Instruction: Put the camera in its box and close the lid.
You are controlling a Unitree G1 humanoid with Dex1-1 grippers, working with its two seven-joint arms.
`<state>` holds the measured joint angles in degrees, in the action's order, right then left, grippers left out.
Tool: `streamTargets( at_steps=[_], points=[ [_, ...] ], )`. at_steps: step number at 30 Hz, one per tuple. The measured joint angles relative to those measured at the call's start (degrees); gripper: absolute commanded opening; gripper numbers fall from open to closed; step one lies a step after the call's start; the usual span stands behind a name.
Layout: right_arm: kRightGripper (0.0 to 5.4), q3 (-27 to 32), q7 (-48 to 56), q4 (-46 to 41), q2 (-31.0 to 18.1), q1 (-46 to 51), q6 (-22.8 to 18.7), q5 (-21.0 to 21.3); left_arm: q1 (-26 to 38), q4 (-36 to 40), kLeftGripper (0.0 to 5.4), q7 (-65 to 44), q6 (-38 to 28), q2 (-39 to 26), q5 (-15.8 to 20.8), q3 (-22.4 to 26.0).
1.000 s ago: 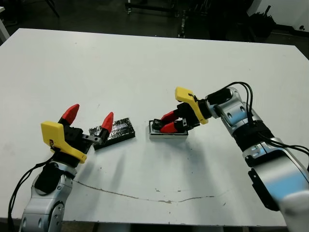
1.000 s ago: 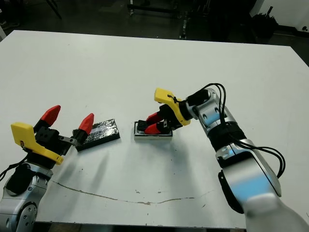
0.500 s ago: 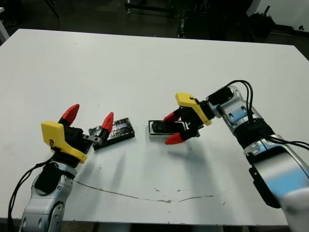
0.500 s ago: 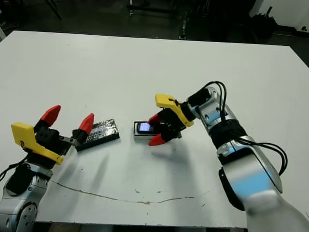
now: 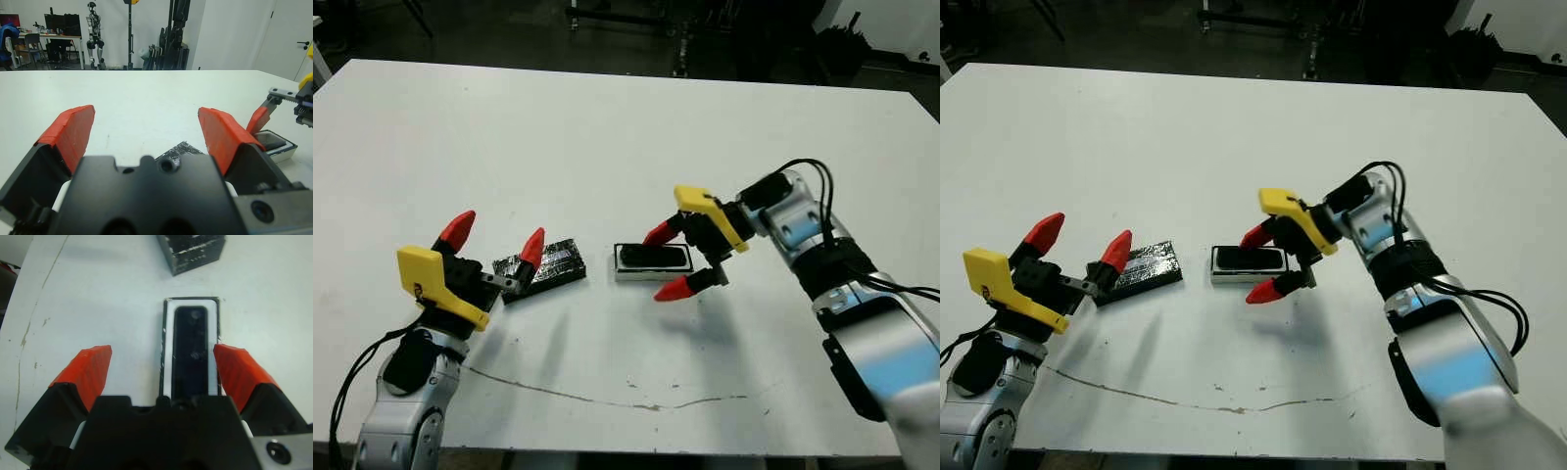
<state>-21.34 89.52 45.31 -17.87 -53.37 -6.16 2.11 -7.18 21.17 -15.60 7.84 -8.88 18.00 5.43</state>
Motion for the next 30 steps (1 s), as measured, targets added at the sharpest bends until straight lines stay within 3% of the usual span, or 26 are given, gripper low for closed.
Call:
streamTargets(
  at_steps=[11, 20, 23, 25, 27, 30],
  points=[
    [5.39, 1.4, 0.0, -2.1, -1.0, 0.0, -0.7, 0.0, 0.0, 0.0, 5.40, 0.0, 0.1, 0.0, 0.0, 0.0],
    [5.39, 6.7, -2.4, -5.7, -2.7, 0.1, -5.7, -4.0, 0.0, 0.0, 5.40, 0.1, 0.1, 0.0, 0.0, 0.0],
    [5.39, 12.2, -8.6, -13.4, -4.0, 2.1, -6.7, -7.3, 0.1, 0.1, 5.40, 0.0, 0.1, -0.1, 0.0, 0.1],
    [5.21, 15.8, -14.0, -20.2, -4.9, 5.2, -10.1, -9.3, 0.2, 0.1, 5.40, -0.1, 0.1, -0.2, 0.1, 0.2],
    [4.97, 20.1, -22.2, -29.2, -4.9, 10.9, -14.4, -11.2, 0.3, 0.1, 5.40, -1.1, 0.1, -0.8, 0.1, 0.2],
    [4.54, 25.0, -34.5, -41.7, -4.3, 21.2, -16.8, -11.5, 1.1, -0.1, 5.40, -3.6, 0.1, -3.9, 0.1, 0.8]
  ],
)
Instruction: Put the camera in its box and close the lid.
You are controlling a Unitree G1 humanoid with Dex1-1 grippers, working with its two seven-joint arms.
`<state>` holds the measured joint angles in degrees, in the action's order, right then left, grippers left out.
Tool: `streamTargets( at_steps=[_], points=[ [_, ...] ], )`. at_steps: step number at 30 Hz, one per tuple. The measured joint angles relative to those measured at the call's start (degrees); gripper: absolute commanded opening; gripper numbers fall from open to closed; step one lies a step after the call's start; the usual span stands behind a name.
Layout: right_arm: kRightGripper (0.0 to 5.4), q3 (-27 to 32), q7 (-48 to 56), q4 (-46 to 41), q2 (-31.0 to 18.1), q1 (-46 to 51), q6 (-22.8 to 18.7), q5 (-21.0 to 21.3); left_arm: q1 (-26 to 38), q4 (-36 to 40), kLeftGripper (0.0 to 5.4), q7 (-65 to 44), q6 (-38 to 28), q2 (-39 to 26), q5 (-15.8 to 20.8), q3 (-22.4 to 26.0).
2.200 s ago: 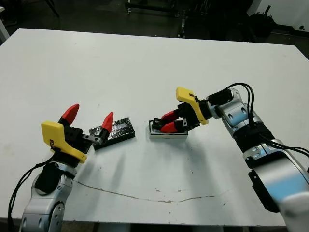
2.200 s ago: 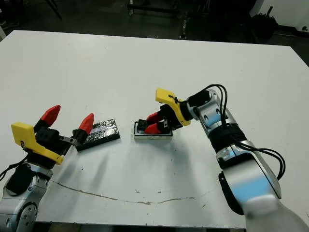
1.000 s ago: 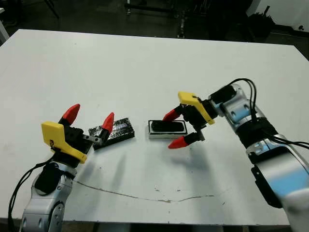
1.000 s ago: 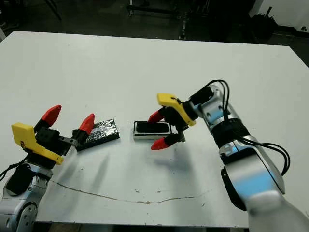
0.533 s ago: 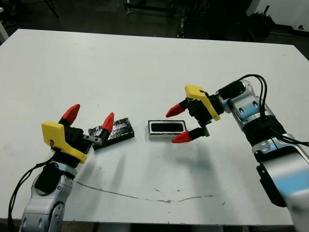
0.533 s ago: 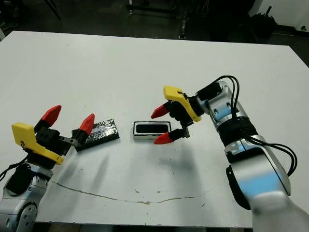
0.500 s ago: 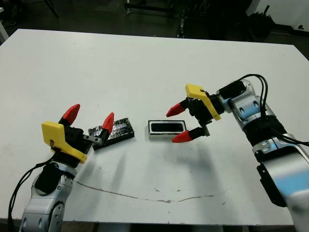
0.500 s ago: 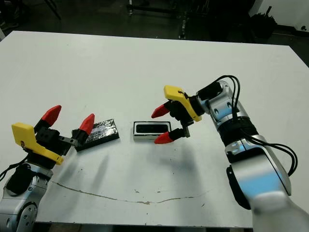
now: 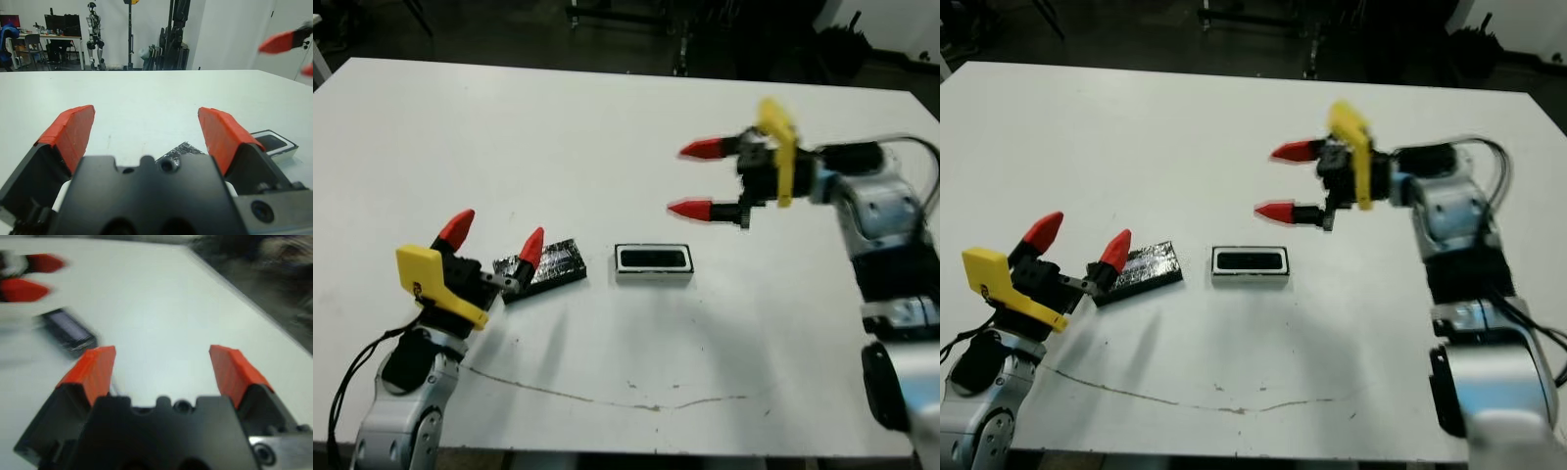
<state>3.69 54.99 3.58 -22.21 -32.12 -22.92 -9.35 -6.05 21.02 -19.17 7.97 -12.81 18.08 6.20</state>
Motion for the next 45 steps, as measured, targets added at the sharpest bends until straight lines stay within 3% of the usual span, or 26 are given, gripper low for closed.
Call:
streamTargets(
  at_steps=[6, 10, 14, 20, 30, 32, 45],
  points=[
    [3.69, 6.8, -15.5, -13.8, 1.8, 16.1, -1.0, -1.0, 4.2, -0.4, 5.40, -7.8, 3.2, -10.2, 0.9, 1.6],
    [3.13, 8.9, -21.6, -20.1, 3.0, 24.4, -0.2, -1.4, 7.2, -0.9, 5.40, -13.1, 7.2, -16.1, 2.6, 2.6],
    [2.56, 10.1, -24.8, -25.6, 4.7, 31.0, 1.1, -3.4, 10.5, -2.7, 5.40, -19.5, 7.5, -22.3, 1.9, 1.9],
    [1.68, 11.2, -26.3, -27.5, 6.6, 36.9, 4.6, -7.7, 16.5, -7.7, 5.40, -32.3, 13.8, -28.3, 6.9, -0.4],
    [0.22, 10.8, -30.5, -29.3, 6.7, 41.5, 5.5, -7.7, 24.0, -12.3, 5.40, -40.0, 26.0, -30.5, 10.8, -4.5],
    [0.01, 10.7, -30.7, -29.5, 6.5, 42.0, 5.5, -7.5, 24.6, -13.3, 5.40, -40.0, 26.2, -30.5, 10.6, -5.3],
    [0.01, 10.6, -30.7, -30.2, 5.6, 42.2, 5.6, -8.3, 24.8, -13.5, 5.40, -33.2, 24.8, -29.5, 2.4, -8.3]
  ],
)
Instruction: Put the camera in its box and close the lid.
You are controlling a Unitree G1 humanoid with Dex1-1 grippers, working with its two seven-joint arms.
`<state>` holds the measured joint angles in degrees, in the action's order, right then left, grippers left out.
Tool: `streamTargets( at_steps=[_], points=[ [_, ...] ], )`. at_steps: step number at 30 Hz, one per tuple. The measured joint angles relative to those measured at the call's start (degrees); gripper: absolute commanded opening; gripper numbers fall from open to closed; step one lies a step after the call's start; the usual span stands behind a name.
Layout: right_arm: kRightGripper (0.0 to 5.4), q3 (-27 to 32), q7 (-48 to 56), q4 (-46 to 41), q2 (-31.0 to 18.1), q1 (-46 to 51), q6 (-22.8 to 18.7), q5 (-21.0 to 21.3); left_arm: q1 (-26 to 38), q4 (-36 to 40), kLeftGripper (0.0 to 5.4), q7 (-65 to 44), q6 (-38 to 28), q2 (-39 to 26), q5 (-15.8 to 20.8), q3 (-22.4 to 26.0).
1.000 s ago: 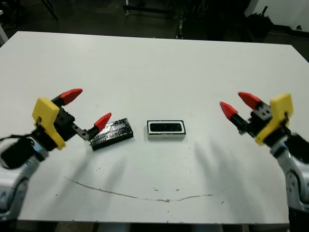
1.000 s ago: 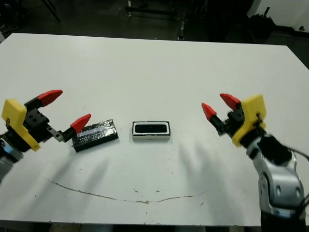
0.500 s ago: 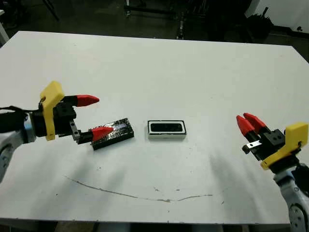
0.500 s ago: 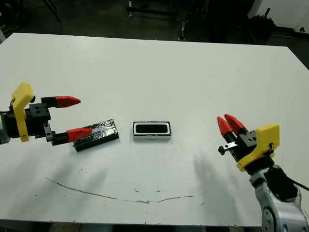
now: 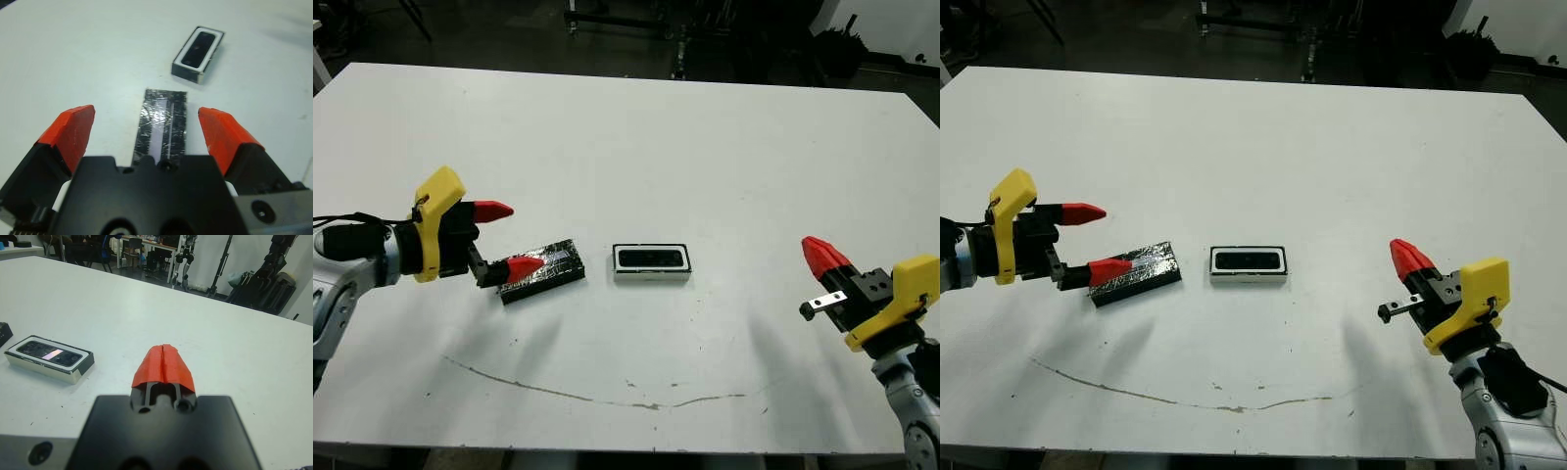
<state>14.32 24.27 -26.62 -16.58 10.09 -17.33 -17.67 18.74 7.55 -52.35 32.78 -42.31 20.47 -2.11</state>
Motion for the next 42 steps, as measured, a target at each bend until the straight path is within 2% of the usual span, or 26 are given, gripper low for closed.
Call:
streamTargets(
  at_steps=[9, 15, 20, 31, 38, 42],
  points=[
    [0.01, -0.2, 0.0, 0.0, -0.9, 0.0, 0.5, -0.6, 1.6, -1.9, 5.40, -3.5, 1.0, -0.9, -2.1, -3.5],
    [0.01, -0.3, -0.2, -0.1, -0.9, 0.0, 0.5, -0.6, 2.9, -4.1, 5.40, -6.0, 3.1, -0.9, -2.2, -4.8],
    [0.01, -0.8, -0.8, -0.3, -0.9, 0.0, 0.5, -0.6, 3.0, -5.9, 5.40, -6.9, 2.2, -0.8, -2.4, -4.8],
    [0.01, -1.0, -1.2, -1.2, -1.0, 0.2, 0.5, -0.4, 3.0, -8.2, 5.40, -6.2, -3.7, -0.8, -6.9, -5.9],
    [0.01, -1.1, -1.2, -0.9, -1.0, 0.3, 0.5, -0.2, 3.3, -9.7, 5.40, -8.0, -5.8, -0.6, -7.4, -6.6],
    [0.01, -1.3, -1.6, -0.9, -1.0, 0.3, 0.5, -0.1, 4.1, -10.2, 5.40, -8.9, -3.8, -0.4, -7.0, -6.7]
  ],
)
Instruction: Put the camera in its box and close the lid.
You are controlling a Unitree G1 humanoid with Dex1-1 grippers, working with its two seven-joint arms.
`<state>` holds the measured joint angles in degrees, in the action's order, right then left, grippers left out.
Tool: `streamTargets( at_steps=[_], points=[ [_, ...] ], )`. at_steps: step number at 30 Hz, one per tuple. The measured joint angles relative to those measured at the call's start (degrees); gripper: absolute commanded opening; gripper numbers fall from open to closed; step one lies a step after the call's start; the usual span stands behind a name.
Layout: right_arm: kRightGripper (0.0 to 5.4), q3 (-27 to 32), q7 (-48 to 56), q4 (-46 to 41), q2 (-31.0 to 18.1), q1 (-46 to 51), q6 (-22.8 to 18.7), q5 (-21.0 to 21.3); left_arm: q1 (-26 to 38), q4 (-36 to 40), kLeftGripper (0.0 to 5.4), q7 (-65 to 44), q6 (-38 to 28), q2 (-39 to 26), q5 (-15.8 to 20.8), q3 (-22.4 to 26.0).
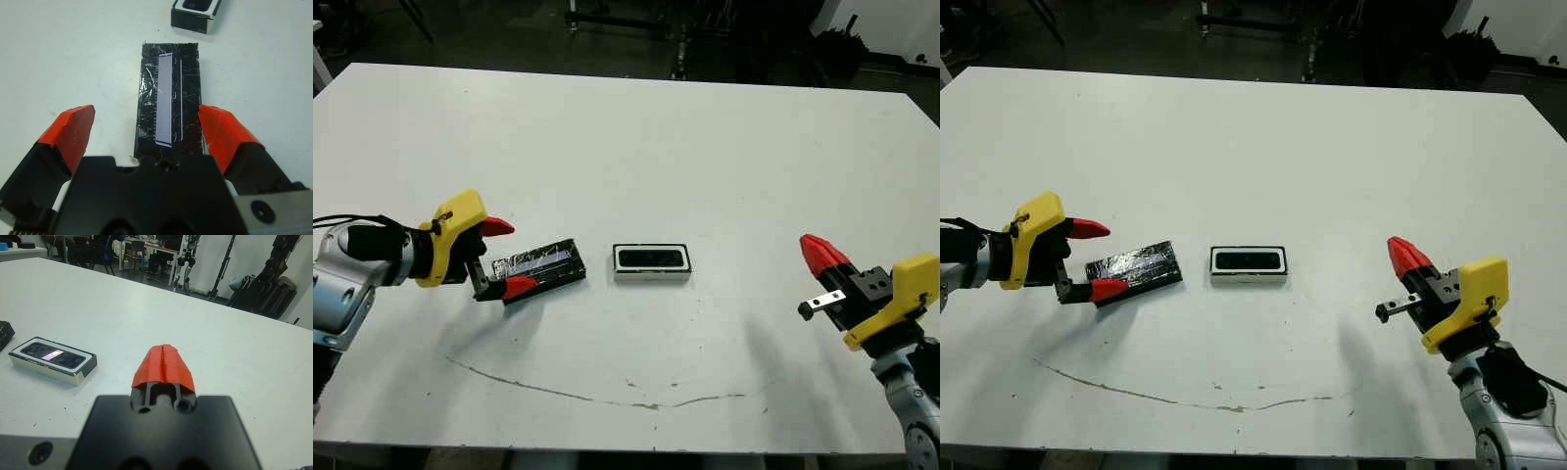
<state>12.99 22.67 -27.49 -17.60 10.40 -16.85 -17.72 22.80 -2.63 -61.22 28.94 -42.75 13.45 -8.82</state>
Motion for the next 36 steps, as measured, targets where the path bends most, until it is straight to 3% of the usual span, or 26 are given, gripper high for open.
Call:
streamTargets(
  at_steps=[24, 36],
  points=[
    [0.01, -1.2, -0.4, 0.2, 0.0, 0.0, 0.0, 0.8, 0.2, 1.2, 5.40, 2.1, 3.0, 0.4, 0.4, 1.7],
    [0.01, -1.7, 0.0, 1.0, 0.0, 0.0, 0.1, 0.5, 1.4, 3.9, 5.40, 1.9, 8.6, 0.6, 7.2, 5.0]
  ],
)
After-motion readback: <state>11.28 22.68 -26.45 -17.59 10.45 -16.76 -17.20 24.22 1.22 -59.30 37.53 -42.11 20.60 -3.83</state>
